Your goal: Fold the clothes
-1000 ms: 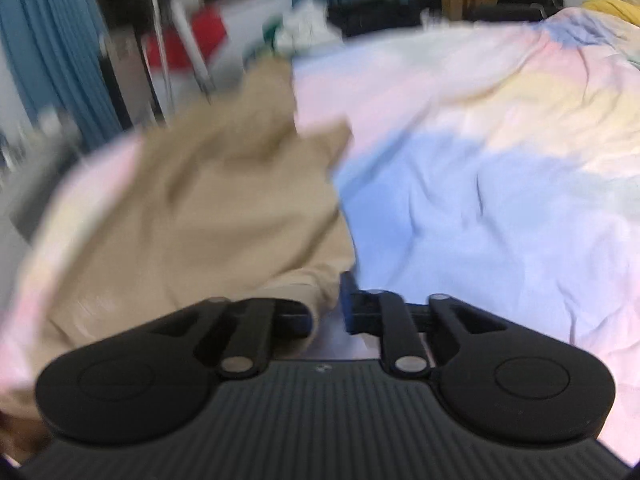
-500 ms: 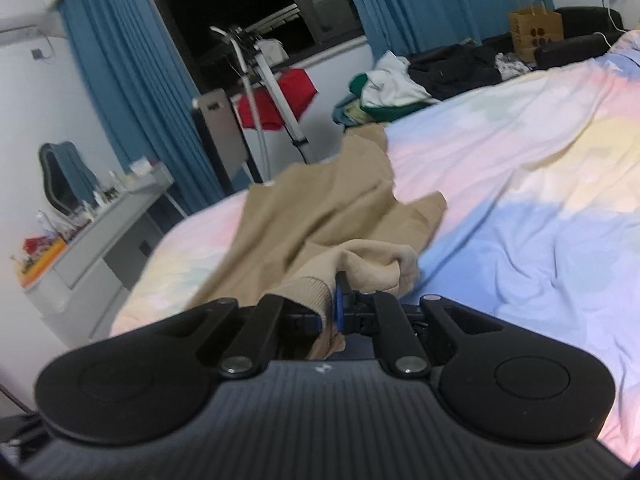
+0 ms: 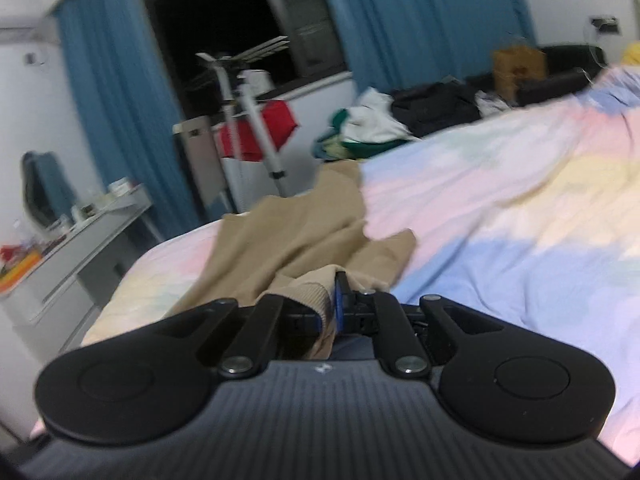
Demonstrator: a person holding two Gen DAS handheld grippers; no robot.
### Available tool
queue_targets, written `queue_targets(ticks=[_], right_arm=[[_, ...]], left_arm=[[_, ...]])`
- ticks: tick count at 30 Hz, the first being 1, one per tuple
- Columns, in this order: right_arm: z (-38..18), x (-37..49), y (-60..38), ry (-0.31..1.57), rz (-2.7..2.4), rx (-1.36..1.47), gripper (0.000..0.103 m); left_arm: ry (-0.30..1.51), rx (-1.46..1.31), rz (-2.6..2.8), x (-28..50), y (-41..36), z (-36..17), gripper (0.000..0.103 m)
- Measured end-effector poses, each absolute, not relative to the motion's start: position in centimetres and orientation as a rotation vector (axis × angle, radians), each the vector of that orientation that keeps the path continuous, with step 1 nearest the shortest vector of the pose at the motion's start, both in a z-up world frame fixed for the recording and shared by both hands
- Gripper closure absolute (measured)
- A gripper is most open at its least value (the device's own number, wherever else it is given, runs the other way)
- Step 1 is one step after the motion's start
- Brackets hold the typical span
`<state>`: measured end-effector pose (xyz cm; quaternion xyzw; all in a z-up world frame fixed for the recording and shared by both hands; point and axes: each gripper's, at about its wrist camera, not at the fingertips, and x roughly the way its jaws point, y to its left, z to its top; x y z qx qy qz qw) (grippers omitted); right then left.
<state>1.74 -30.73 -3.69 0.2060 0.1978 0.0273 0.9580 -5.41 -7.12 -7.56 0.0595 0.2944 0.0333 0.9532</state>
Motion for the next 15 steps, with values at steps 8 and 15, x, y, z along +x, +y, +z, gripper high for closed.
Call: queue_targets(ticks=[8, 15], right_arm=[[-3.6, 0.8, -31.4, 0.308, -0.044, 0.419, 0.094], [-4.0, 0.4, -31.4, 0.324, -0.098, 0.358, 0.094]], left_arm=[[0.652, 0.055, 0.123, -9.4, -5.6, -6.9, 0.039], [0.674, 0.03, 0.136, -11.8, -5.3, -7.0, 0.04]])
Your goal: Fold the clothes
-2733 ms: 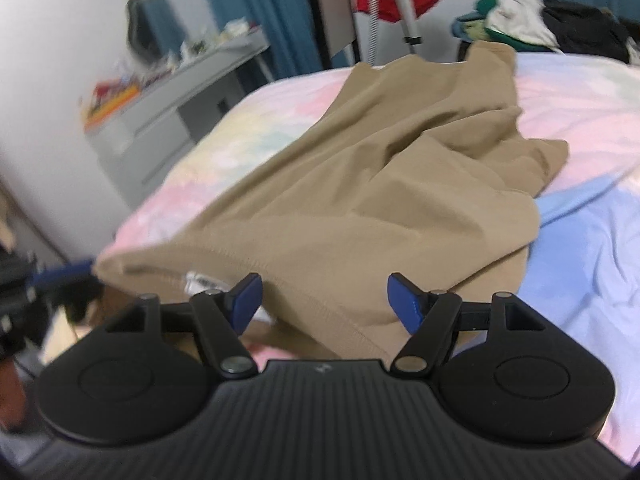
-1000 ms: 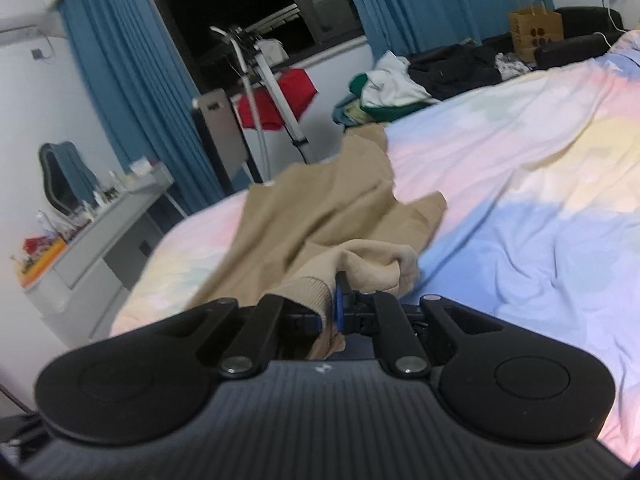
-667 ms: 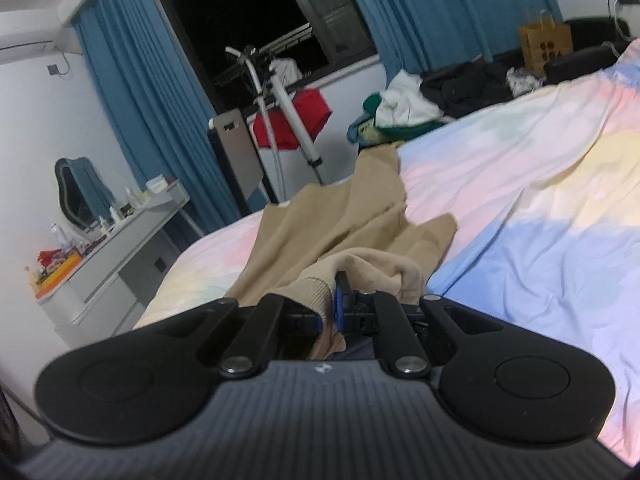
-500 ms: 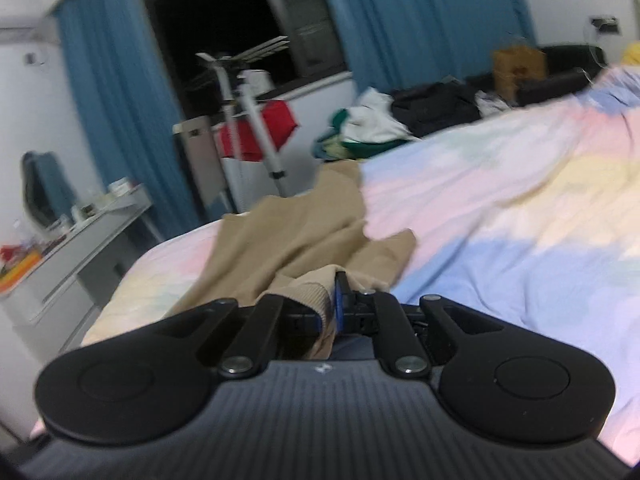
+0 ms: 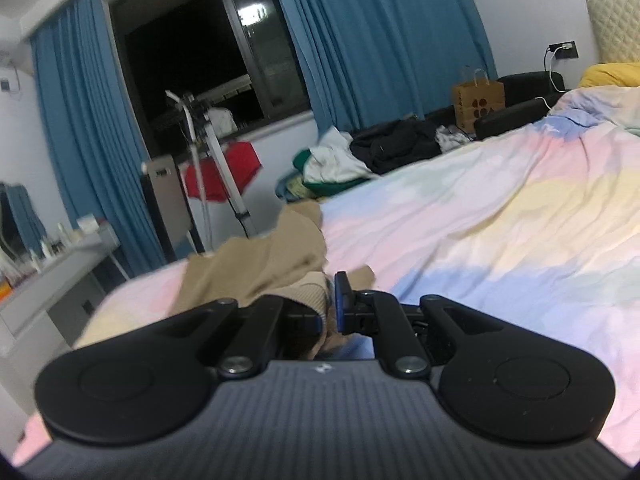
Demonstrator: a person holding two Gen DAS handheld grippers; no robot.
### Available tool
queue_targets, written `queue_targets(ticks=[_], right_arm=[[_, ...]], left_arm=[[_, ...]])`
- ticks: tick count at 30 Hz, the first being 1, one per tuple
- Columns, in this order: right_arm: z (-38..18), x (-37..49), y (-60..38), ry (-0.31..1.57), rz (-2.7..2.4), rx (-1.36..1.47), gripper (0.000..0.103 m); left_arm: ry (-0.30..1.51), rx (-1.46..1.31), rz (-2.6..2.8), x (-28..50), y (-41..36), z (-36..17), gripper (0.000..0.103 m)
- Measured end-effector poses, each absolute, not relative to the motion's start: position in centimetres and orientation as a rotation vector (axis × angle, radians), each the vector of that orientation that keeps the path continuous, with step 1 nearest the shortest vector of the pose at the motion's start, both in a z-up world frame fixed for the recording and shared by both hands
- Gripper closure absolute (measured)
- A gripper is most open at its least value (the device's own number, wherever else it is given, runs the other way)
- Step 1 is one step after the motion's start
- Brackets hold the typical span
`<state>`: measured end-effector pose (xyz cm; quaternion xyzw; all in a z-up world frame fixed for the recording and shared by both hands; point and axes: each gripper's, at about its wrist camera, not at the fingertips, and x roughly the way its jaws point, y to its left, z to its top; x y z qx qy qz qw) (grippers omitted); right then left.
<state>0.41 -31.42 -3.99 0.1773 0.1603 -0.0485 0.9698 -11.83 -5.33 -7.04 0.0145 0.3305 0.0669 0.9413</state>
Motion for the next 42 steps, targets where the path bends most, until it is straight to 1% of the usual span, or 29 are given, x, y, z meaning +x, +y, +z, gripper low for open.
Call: queue_targets(ticks=[4, 8, 9, 10, 12, 18, 24, 29, 34, 36, 39, 41, 42], right_arm=[[-5.8, 0.5, -32.6, 0.481, -0.123, 0.421, 0.092], [-8.3, -0.1, -34.1, 0.649, -0.124, 0.565, 0.091], [-9.0, -0.4, -34.3, 0.677, -0.126, 0.592, 0.088], [-9.5, -0.4, -34.6, 0.701, -0.135, 0.617, 0.081], [-10.5, -0.5, -35.1, 0.742, -0.149, 0.664, 0.077], [-10.6, -1.1, -33.3, 0.712, -0.157, 0.628, 0.077], [-8.0, -1.8, -32.4, 0.56, -0.143, 0.513, 0.078], [-6.8, -1.9, -31.4, 0.484, -0.161, 0.405, 0.078], [-7.2, -1.4, -32.0, 0.489, -0.198, 0.418, 0.079], [-7.3, -1.4, -32.2, 0.479, -0.205, 0.432, 0.079], [-7.2, -1.7, -31.8, 0.455, -0.209, 0.426, 0.08], [-6.9, -1.9, -31.4, 0.43, -0.202, 0.412, 0.08], [-6.8, -2.0, -31.2, 0.413, -0.199, 0.402, 0.08]], left_arm=[[0.701, -0.016, 0.151, -11.6, -4.1, -7.0, 0.046], [0.729, -0.089, 0.178, -10.6, -2.4, -7.2, 0.048], [0.741, -0.11, 0.182, -10.5, -2.1, -7.3, 0.048], [0.753, -0.128, 0.183, -10.3, -1.8, -7.4, 0.048], [0.771, -0.148, 0.186, -10.2, -1.5, -7.6, 0.047], [0.807, -0.178, 0.187, -10.6, -1.7, -8.0, 0.045], [0.838, -0.222, 0.161, -11.3, -1.9, -8.3, 0.043], [0.86, -0.212, 0.125, -11.9, -2.8, -8.6, 0.044], [0.844, -0.271, 0.115, -13.3, -3.4, -9.0, 0.043], [0.82, -0.274, 0.103, -14.0, -3.7, -9.2, 0.046], [0.798, -0.294, 0.084, -14.3, -3.5, -9.0, 0.056], [0.77, -0.303, 0.071, -14.3, -3.3, -8.6, 0.075], [0.752, -0.304, 0.067, -14.3, -3.2, -8.3, 0.078]])
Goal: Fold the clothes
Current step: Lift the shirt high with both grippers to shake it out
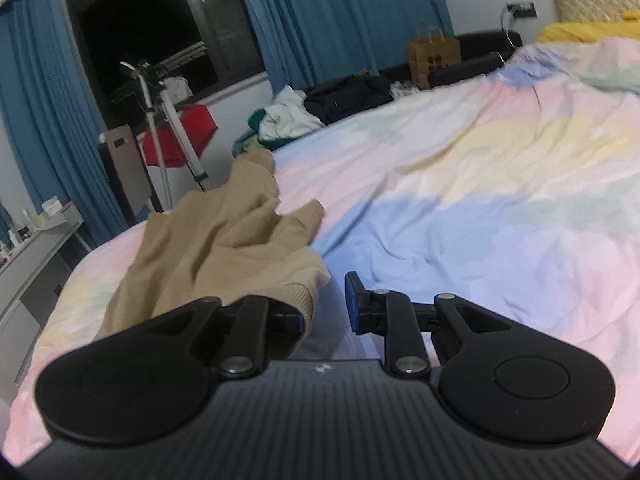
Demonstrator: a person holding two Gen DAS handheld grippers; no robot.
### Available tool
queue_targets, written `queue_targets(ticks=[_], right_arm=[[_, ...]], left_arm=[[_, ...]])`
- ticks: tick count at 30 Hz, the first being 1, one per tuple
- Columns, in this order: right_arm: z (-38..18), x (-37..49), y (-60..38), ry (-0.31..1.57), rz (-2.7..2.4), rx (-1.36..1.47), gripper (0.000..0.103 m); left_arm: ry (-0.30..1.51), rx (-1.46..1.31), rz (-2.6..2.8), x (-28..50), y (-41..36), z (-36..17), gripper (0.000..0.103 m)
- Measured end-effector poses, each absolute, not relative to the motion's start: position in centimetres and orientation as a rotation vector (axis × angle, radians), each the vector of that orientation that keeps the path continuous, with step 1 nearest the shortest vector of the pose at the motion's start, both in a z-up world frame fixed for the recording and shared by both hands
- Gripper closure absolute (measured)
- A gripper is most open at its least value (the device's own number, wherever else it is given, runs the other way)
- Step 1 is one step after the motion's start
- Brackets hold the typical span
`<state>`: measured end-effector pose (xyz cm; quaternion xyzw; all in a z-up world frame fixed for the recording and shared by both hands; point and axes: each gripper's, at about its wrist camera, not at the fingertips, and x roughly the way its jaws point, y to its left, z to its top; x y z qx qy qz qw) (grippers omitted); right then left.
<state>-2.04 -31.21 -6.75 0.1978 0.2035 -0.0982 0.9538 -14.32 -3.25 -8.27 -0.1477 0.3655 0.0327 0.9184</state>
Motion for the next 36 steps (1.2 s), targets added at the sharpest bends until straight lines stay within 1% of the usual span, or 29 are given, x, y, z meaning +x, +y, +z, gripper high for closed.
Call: queue_targets(ticks=[2, 5, 9, 12, 17, 21, 25, 28, 31, 34, 36], right_arm=[[-6.2, -2.2, -30.8, 0.375, -0.193, 0.389, 0.083], [-4.3, -2.7, -30.0, 0.289, -0.16, 0.391, 0.089], [1.0, -3.7, -28.8, 0.145, -0.1, 0.385, 0.097], [6.6, -4.3, -28.6, 0.044, -0.06, 0.398, 0.098], [18.8, -7.2, -28.9, -0.184, -0.019, 0.353, 0.098], [28.0, -11.0, -29.9, -0.318, 0.015, 0.35, 0.098], [35.8, -15.1, -31.2, -0.392, 0.054, 0.353, 0.097], [39.7, -17.6, -31.8, -0.417, 0.084, 0.346, 0.097], [42.5, -19.3, -32.3, -0.423, 0.125, 0.334, 0.097], [43.2, -19.1, -32.3, -0.408, 0.145, 0.313, 0.097], [43.1, -18.1, -32.2, -0.383, 0.153, 0.301, 0.097]], left_arm=[[0.703, -0.315, 0.073, -14.3, -2.8, -7.4, 0.089], [0.572, -0.325, 0.094, -14.1, -2.0, -4.5, 0.096], [0.331, -0.328, 0.093, -14.1, -0.7, 2.5, 0.098], [0.179, -0.327, 0.064, -13.9, 0.1, 8.8, 0.098], [-0.042, -0.316, 0.001, -13.1, 1.0, 22.0, 0.098], [-0.134, -0.278, -0.085, -14.3, 0.9, 32.1, 0.098], [-0.2, -0.24, -0.151, -17.4, 0.7, 40.0, 0.097], [-0.246, -0.225, -0.176, -20.2, 0.5, 44.0, 0.097], [-0.271, -0.219, -0.186, -21.8, 0.5, 46.7, 0.097], [-0.268, -0.2, -0.17, -21.4, 0.3, 47.7, 0.097], [-0.238, -0.194, -0.155, -19.9, 0.3, 46.9, 0.097]])
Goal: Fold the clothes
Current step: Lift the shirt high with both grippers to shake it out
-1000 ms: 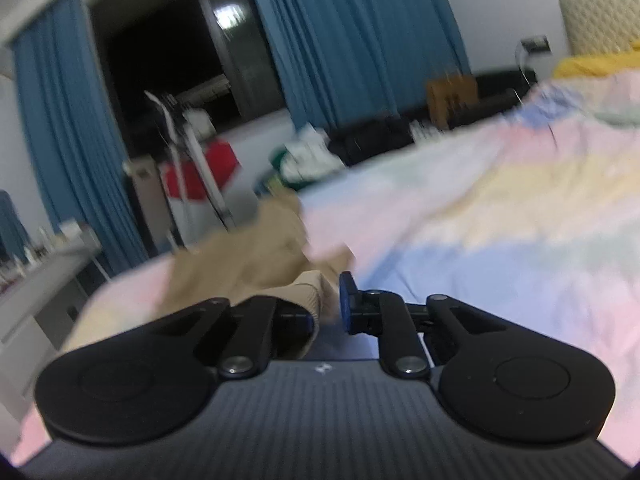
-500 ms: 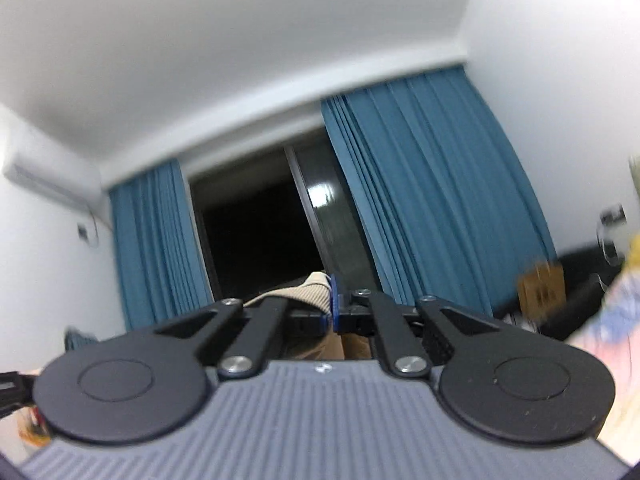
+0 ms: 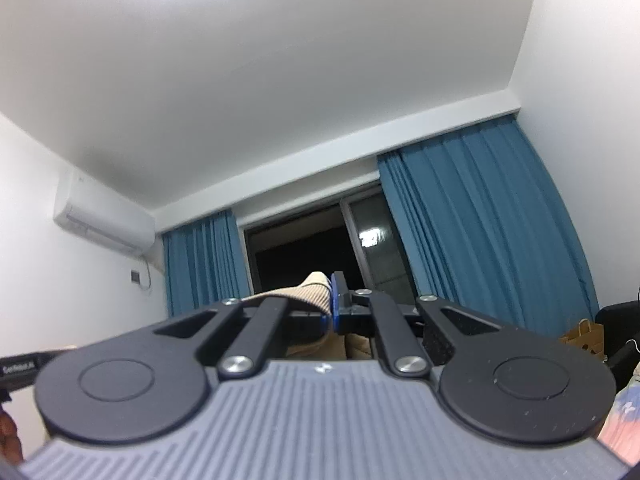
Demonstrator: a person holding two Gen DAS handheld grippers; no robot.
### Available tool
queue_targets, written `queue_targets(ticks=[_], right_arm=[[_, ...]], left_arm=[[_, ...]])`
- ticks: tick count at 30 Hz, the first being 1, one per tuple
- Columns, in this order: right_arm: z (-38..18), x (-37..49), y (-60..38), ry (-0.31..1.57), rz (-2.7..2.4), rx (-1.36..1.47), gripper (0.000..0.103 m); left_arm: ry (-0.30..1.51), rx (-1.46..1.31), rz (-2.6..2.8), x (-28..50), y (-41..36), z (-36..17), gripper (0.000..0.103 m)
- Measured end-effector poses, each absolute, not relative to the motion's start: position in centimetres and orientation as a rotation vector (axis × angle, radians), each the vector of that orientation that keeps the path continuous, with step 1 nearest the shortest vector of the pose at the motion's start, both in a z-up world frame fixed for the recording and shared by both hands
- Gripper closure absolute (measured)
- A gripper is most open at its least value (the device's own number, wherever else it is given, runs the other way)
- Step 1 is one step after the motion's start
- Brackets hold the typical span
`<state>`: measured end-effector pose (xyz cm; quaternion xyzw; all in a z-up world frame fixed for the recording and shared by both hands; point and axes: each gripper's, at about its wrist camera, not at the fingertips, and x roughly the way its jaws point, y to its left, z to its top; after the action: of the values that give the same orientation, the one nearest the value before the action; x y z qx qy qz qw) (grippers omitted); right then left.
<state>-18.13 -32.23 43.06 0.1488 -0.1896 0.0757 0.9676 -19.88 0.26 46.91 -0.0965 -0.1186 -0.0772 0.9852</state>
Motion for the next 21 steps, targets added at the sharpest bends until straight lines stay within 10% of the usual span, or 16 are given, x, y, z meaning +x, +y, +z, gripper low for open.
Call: queue_targets(ticks=[13, 21], right_arm=[[29.4, 6.7, -29.7, -0.087, 0.065, 0.27, 0.097], [11.6, 27.0, -27.1, 0.103, 0.018, 0.25, 0.097]], left_arm=[[0.042, -0.167, -0.079, 6.4, 2.0, 32.6, 0.097], [0.323, -0.189, 0.015, 30.5, 3.7, 12.1, 0.097]])
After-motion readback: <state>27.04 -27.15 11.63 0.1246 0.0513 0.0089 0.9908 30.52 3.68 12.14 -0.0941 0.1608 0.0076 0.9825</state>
